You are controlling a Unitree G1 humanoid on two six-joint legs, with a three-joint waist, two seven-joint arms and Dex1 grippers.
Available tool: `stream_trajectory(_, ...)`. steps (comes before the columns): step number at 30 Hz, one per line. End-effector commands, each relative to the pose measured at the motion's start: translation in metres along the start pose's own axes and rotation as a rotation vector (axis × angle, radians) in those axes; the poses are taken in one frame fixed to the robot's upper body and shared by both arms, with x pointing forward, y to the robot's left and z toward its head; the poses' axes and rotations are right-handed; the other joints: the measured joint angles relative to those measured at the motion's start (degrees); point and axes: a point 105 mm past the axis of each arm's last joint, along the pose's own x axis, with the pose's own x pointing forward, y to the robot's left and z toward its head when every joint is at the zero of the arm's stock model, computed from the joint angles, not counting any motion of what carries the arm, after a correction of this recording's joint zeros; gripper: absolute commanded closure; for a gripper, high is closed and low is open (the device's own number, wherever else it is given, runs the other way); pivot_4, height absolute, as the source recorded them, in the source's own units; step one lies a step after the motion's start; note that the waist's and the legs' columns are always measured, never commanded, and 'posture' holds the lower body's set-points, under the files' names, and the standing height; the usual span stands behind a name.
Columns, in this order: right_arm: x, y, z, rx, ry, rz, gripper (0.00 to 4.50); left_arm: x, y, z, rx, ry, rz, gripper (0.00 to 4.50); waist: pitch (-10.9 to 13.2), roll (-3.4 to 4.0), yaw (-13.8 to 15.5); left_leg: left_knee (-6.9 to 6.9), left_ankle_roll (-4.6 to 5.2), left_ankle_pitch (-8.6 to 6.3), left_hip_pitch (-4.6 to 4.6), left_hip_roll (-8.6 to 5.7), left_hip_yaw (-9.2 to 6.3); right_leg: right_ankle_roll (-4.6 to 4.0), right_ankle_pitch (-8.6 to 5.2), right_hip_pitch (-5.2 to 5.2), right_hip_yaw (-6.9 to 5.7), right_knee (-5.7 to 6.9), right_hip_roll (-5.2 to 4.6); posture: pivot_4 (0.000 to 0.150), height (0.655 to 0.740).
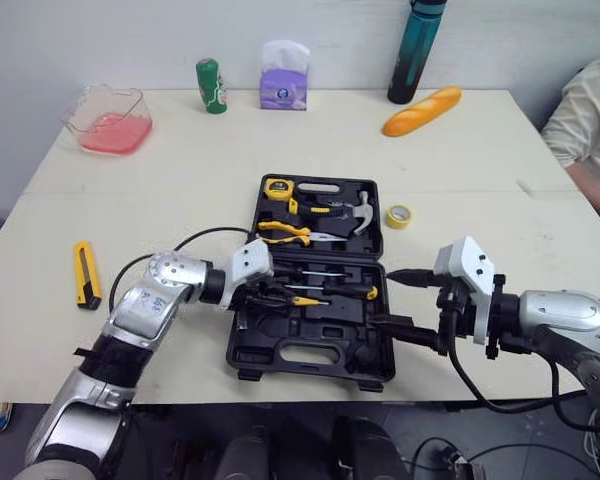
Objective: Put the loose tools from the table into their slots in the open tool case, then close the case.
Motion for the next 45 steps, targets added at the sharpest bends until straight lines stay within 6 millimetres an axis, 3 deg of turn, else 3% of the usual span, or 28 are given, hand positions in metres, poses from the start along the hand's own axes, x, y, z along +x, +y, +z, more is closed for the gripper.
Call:
stream_trajectory(1, -0.005, -0.013, 0.022, -0.03, -0.092, -0.022, 0.0, -0.041, 0.013, 0.026, -0.005, -0.167, 0.24, 1.69, 0.0, -0.01, -0.3, 0.0, 0.0, 0.0, -0.01, 0.0, -0.01, 0.0, 0.0, -0.01, -0.02, 0.01, -0.06, 0.15, 0.74)
stream_trajectory(4, -0.005, -0.024, 0.037, -0.016, -0.154, 0.01, 0.0, -0.086, 0.023, 0.015, -0.101, -0.232, 0.547, 0.25, 0.0, -0.01, -0.7, -0.02, 0.0, 0.0, 0.03, -0.06, -0.02, -0.02, -0.01, 0.01, -0.15, 0.01, -0.25, 0.15, 0.74)
stream_trajectory(5, -0.005, -0.026, 0.041, -0.015, -0.166, 0.021, 0.0, -0.098, 0.024, 0.011, -0.125, -0.241, 0.622, 0.11, 0.0, -0.01, -0.7, -0.02, 0.0, 0.0, 0.03, -0.07, -0.04, -0.02, -0.01, 0.03, -0.19, 0.0, -0.27, 0.15, 0.74)
stream_trajectory(8, -0.005, -0.029, 0.055, -0.011, -0.2, 0.097, 0.0, -0.14, 0.012, -0.005, -0.179, -0.253, 0.848, 0.11, 0.0, -0.07, -0.9, -0.07, 0.02, -0.01, 0.04, -0.11, -0.01, -0.01, -0.01, 0.05, -0.23, -0.03, -0.37, 0.15, 0.74)
stream_trajectory(13, -0.017, -0.043, 0.072, -0.002, -0.219, 0.194, 0.0, -0.21, -0.032, -0.037, -0.283, -0.21, 1.234, 0.11, 0.1, -0.12, -0.7, -0.08, 0.05, -0.05, 0.01, -0.11, -0.06, -0.01, -0.01, 0.08, -0.3, -0.24, -0.42, 0.15, 0.74)
stream_trajectory(19, -0.025, -0.052, 0.084, -0.039, -0.209, 0.257, 0.0, -0.261, -0.074, -0.066, -0.439, -0.187, 1.561, 0.11, 0.1, -0.12, -0.1, -0.08, 0.08, -0.15, 0.05, -0.16, -0.12, -0.03, -0.02, 0.11, -0.29, -0.43, -0.57, 0.15, 0.74)
stream_trajectory(22, -0.026, -0.055, 0.088, -0.053, -0.208, 0.267, 0.0, -0.268, -0.082, -0.079, -0.501, -0.115, 1.619, 0.11, 0.1, -0.12, -0.1, -0.11, 0.0, -0.23, 0.07, -0.13, -0.11, -0.1, -0.05, 0.07, -0.27, -0.4, -0.57, 0.15, 0.74)
stream_trajectory(26, -0.027, -0.06, 0.088, -0.074, -0.203, 0.245, 0.0, -0.266, -0.072, -0.08, -0.531, -0.068, 1.586, 0.11, 0.1, -0.11, 0.2, -0.12, -0.03, -0.29, 0.06, -0.12, -0.11, -0.14, -0.07, 0.02, -0.28, -0.38, -0.56, 0.15, 0.74)
stream_trajectory(30, -0.024, -0.055, 0.082, -0.082, -0.193, 0.24, 0.0, -0.267, -0.038, -0.072, -0.517, -0.005, 1.582, 0.11, 0.1, -0.1, 0.5, -0.12, -0.05, -0.33, 0.06, -0.12, -0.1, -0.17, -0.07, -0.02, -0.26, -0.34, -0.57, 0.15, 0.74)
stream_trajectory(33, -0.021, -0.047, 0.075, -0.093, -0.178, 0.242, 0.0, -0.262, -0.015, -0.072, -0.607, -0.003, 1.573, 0.11, 0.0, -0.09, 0.5, -0.13, -0.07, -0.32, 0.05, -0.12, -0.12, -0.19, -0.08, -0.02, -0.29, -0.31, -0.56, 0.15, 0.74)
stream_trajectory(38, -0.021, -0.039, 0.066, -0.104, -0.16, 0.223, 0.0, -0.238, 0.028, -0.064, -0.745, 0.013, 1.462, 0.11, 0.0, -0.08, 0.4, -0.1, -0.04, -0.3, -0.07, -0.13, -0.06, -0.11, -0.04, -0.05, -0.36, -0.18, -0.47, 0.15, 0.74)
stream_trajectory(45, -0.018, -0.025, 0.066, -0.096, -0.173, 0.228, 0.0, -0.231, 0.046, -0.088, -0.889, 0.155, 1.497, 0.11, 0.0, -0.08, -0.4, -0.17, -0.07, -0.3, -0.07, -0.1, 0.07, -0.09, -0.03, -0.06, -0.4, -0.25, -0.22, 0.15, 0.74)
